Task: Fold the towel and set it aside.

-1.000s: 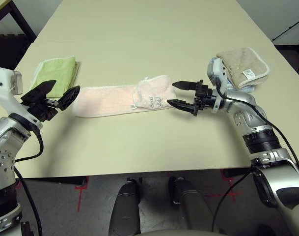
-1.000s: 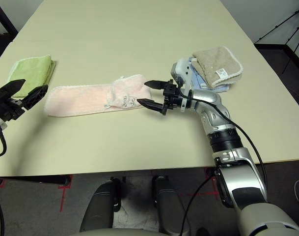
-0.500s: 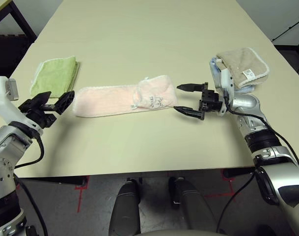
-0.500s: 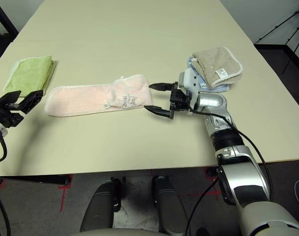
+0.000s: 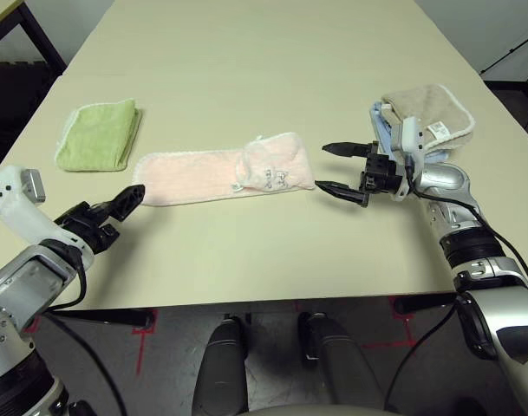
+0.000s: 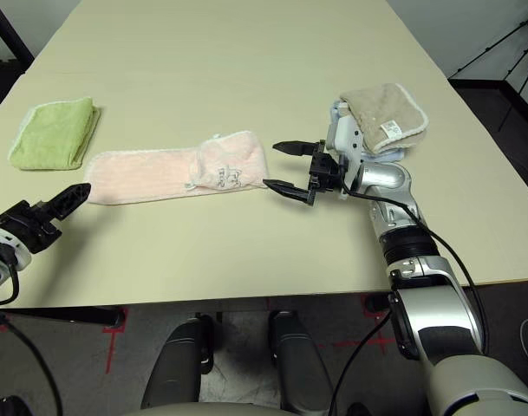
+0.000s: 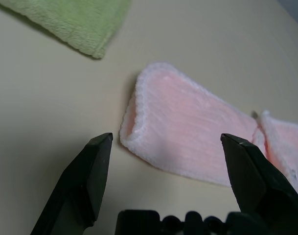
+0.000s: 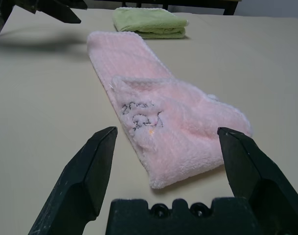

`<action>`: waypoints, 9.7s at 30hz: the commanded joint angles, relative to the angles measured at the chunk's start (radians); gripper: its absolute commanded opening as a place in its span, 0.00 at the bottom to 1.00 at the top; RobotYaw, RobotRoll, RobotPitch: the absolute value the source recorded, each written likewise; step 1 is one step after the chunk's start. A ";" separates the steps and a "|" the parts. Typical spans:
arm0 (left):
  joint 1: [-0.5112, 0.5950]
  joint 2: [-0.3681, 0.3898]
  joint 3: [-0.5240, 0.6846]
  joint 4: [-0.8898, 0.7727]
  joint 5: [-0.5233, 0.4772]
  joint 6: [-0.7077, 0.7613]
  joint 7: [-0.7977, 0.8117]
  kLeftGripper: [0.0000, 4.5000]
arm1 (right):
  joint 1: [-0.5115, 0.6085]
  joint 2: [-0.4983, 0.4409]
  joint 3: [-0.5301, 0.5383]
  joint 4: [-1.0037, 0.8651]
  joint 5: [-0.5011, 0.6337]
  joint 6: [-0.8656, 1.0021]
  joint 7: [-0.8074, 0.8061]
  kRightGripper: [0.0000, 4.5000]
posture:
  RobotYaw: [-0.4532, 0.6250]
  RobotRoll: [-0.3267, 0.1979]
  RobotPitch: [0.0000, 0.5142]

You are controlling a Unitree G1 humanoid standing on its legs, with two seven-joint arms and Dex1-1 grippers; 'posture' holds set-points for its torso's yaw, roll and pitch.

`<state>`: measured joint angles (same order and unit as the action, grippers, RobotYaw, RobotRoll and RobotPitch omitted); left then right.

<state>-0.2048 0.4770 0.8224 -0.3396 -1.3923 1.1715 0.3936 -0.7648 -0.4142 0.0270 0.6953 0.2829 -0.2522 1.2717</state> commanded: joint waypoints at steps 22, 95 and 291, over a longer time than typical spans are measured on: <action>-0.034 0.098 -0.290 0.304 -0.206 -0.264 0.210 1.00 | -0.020 -0.024 -0.013 -0.017 -0.013 0.010 -0.023 0.99 | 0.41 0.62 0.41; -0.520 0.004 -0.763 0.105 -0.518 -0.364 0.618 0.00 | -0.021 0.009 -0.011 0.051 -0.059 -0.067 -0.100 1.00 | 0.38 0.62 0.41; -0.229 0.089 -1.051 -0.010 1.063 -0.355 -0.793 0.00 | -0.016 0.235 0.061 -0.015 -0.113 0.219 -0.310 0.01 | 0.38 0.62 0.42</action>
<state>-0.4496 0.5572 -0.2110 -0.3639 -0.3648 0.8379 -0.3869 -0.7856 -0.1807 0.0750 0.6630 0.1815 -0.0231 0.9638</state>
